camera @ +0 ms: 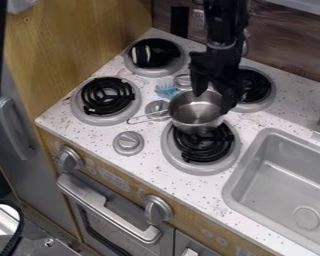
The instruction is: Switch pot to next burner
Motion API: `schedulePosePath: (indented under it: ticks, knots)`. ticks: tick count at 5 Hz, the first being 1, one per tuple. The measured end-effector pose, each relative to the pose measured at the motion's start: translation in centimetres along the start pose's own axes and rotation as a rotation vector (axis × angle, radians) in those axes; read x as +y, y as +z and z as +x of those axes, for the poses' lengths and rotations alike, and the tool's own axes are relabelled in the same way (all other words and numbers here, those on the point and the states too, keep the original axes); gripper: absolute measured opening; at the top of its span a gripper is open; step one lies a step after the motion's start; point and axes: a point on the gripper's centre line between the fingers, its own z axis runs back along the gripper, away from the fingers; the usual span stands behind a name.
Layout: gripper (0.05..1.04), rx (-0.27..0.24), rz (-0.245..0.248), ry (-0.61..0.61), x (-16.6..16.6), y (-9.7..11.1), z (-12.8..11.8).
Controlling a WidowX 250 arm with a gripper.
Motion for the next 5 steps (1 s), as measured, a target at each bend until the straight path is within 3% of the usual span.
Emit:
schedulePosePath:
  ticks: [1, 2, 3, 4, 5]
  knots:
    - [0.998, 0.106, 0.000, -0.032, 0.0, -2.8, -1.7]
    - [0.998, 0.153, -0.026, -0.036, -0.7, -5.3, -2.7]
    - [0.999, 0.188, -0.045, -0.063, -1.8, -6.9, -3.0]
    - [0.962, 0.176, -0.045, -0.075, -2.3, -7.0, -2.5]
    - [0.692, 0.166, -0.014, -0.086, -2.1, -7.1, -2.4]
